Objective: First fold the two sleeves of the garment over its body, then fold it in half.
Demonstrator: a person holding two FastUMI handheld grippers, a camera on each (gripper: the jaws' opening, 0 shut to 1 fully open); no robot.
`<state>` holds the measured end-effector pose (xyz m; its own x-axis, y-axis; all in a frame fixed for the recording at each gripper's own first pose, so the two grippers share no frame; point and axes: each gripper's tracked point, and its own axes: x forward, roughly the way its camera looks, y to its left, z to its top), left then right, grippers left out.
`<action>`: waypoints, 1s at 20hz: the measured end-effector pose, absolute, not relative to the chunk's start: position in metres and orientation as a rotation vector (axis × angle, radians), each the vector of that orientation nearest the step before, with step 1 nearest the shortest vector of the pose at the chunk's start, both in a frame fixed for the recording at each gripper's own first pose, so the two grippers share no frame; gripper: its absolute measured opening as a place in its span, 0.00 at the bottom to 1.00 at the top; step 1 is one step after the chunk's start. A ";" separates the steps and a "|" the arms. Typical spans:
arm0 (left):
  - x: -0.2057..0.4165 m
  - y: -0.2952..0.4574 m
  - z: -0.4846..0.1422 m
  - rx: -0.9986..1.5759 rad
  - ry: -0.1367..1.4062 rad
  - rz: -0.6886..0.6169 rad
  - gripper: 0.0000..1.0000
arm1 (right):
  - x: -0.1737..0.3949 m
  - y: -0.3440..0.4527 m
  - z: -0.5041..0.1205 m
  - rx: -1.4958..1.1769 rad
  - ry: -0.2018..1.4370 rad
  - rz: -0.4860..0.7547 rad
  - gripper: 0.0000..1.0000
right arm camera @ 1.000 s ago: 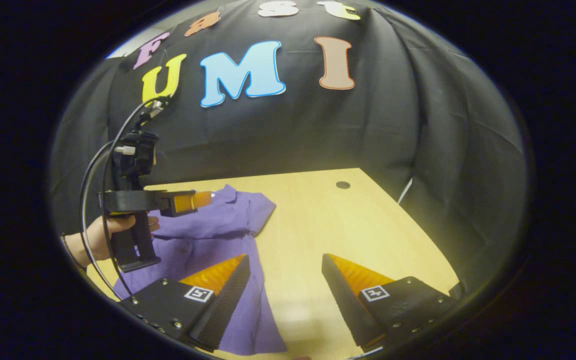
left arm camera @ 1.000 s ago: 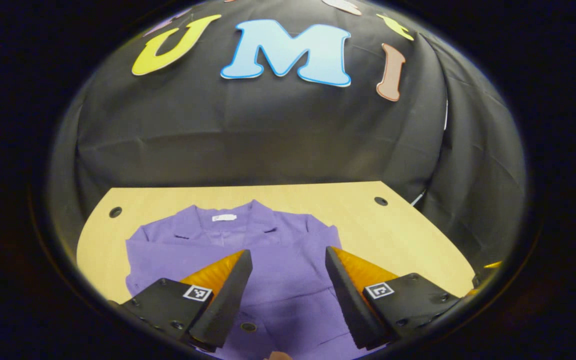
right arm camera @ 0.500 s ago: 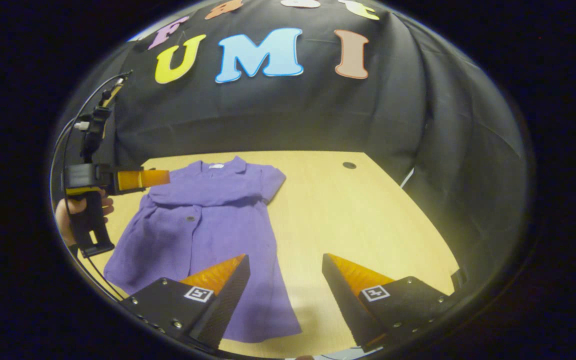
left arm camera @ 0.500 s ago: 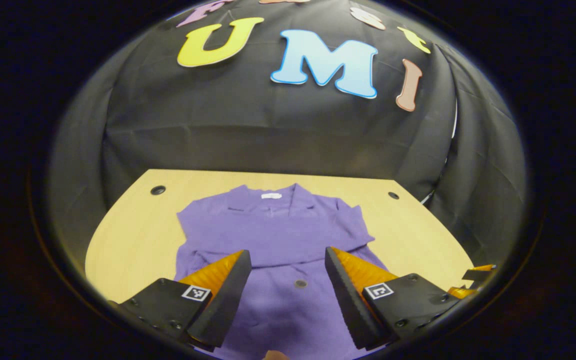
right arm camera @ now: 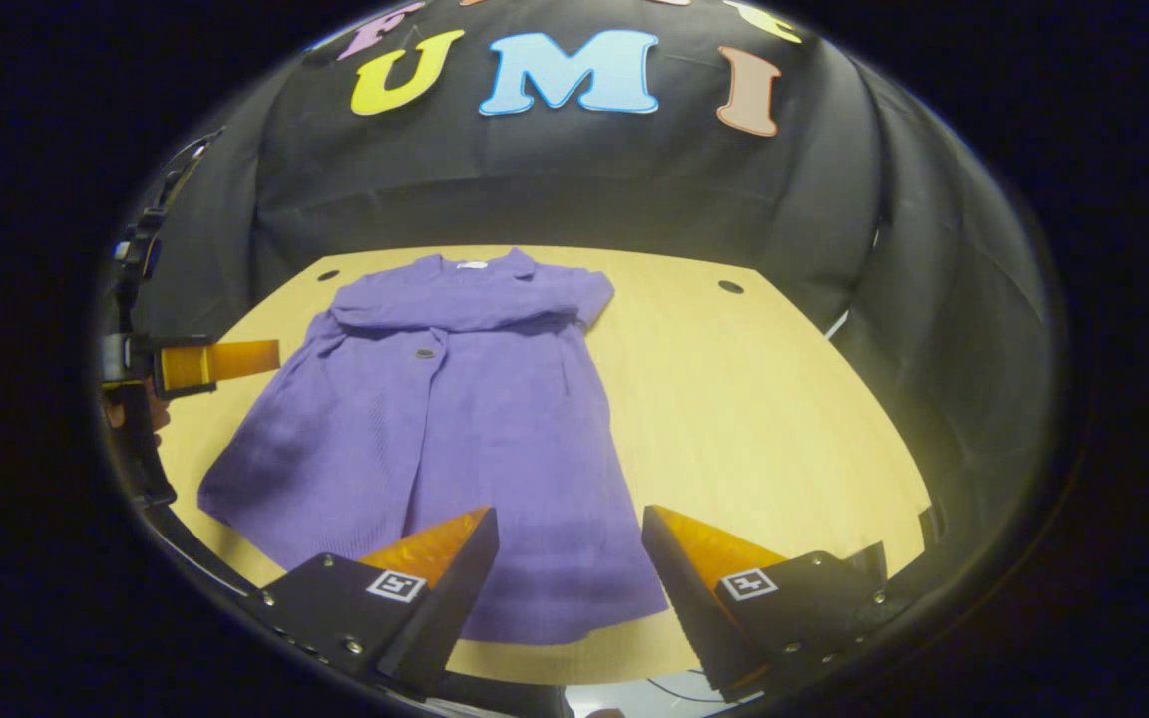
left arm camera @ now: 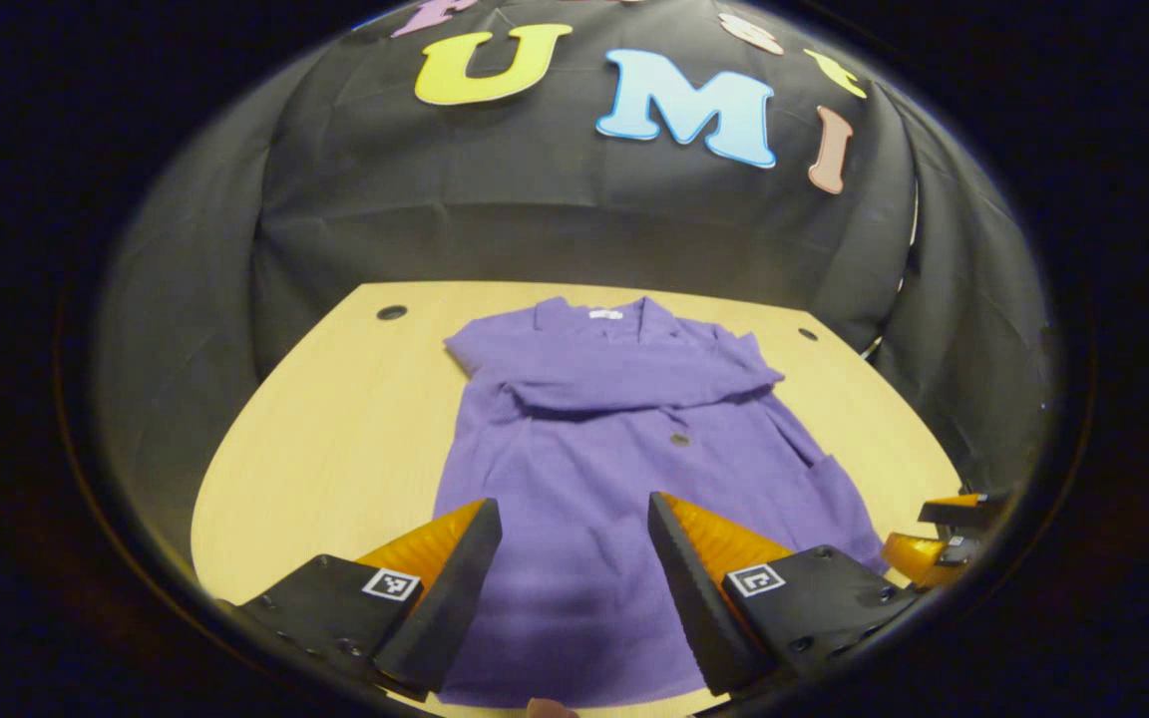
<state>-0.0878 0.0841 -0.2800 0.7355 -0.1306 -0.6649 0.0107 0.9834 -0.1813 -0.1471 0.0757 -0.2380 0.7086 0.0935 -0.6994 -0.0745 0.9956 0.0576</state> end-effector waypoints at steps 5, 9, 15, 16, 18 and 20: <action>-0.145 0.096 -0.307 -0.124 0.807 -0.085 0.96 | -0.152 0.078 -0.246 0.007 0.795 0.084 0.92; -0.182 0.112 -0.321 -0.111 0.851 -0.056 0.96 | -0.157 0.075 -0.252 -0.008 0.828 0.065 0.91; -0.213 0.126 -0.340 -0.095 0.903 -0.008 0.96 | -0.166 0.072 -0.275 -0.018 0.884 0.048 0.92; -0.214 0.126 -0.343 -0.089 0.907 -0.002 0.96 | -0.167 0.071 -0.278 -0.014 0.890 0.045 0.92; -0.219 0.126 -0.348 -0.092 0.911 0.001 0.96 | -0.168 0.069 -0.283 -0.008 0.901 0.035 0.92; -0.225 0.126 -0.353 -0.091 0.917 0.006 0.96 | -0.169 0.067 -0.289 -0.005 0.917 0.028 0.92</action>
